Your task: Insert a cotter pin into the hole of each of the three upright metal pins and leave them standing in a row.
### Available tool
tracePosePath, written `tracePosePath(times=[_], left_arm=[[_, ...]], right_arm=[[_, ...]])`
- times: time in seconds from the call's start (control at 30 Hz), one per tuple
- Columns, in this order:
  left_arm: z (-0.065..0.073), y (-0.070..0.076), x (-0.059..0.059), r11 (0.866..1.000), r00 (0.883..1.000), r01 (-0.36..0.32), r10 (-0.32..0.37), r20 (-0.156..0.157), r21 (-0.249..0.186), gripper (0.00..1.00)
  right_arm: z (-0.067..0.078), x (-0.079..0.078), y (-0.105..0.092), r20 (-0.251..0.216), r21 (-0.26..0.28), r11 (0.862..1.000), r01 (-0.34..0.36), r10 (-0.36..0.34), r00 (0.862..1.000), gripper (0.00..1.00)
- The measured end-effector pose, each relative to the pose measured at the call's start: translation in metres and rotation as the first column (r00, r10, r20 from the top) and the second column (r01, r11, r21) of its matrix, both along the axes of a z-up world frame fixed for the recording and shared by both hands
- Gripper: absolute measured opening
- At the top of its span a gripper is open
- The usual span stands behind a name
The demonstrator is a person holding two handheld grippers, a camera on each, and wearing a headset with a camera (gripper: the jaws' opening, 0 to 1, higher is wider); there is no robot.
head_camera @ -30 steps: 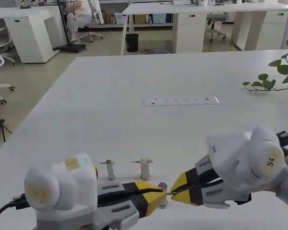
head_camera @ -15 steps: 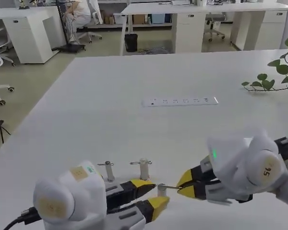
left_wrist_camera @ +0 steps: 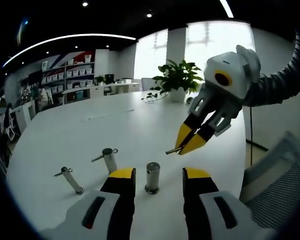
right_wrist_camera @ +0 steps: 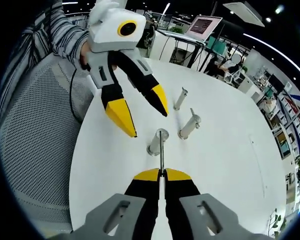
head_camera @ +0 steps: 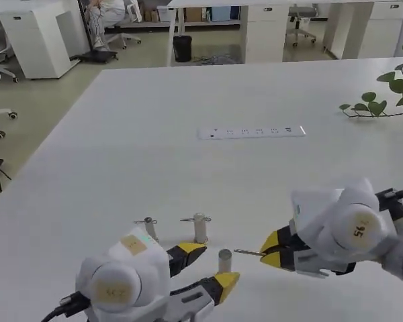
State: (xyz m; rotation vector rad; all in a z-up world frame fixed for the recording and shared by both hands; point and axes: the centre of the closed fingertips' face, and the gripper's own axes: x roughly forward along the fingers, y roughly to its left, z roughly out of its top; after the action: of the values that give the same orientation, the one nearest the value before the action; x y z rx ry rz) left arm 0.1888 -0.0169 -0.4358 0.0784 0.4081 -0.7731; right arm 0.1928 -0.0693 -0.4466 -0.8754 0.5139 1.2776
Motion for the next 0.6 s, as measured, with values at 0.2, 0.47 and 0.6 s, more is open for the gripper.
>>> tracePosePath(times=[0.2,0.47,0.6], left_arm=[[-0.011,-0.004,0.007,0.999,1.000,-0.024,0.024,-0.016,0.031,0.34],[-0.031,-0.011,0.013,0.996,0.998,-0.034,0.038,-0.049,0.081,0.29],[-0.037,-0.012,0.018,0.995,0.995,-0.065,0.070,-0.071,0.071,0.27]], right_arm=[[-0.011,0.006,-0.005,0.000,-0.033,0.999,0.012,-0.012,1.000,0.00],[-0.025,0.010,-0.004,-0.024,-0.052,0.999,0.004,-0.005,1.000,0.00],[-0.027,0.011,-0.004,-0.024,-0.060,0.998,-0.002,0.000,1.000,0.00]])
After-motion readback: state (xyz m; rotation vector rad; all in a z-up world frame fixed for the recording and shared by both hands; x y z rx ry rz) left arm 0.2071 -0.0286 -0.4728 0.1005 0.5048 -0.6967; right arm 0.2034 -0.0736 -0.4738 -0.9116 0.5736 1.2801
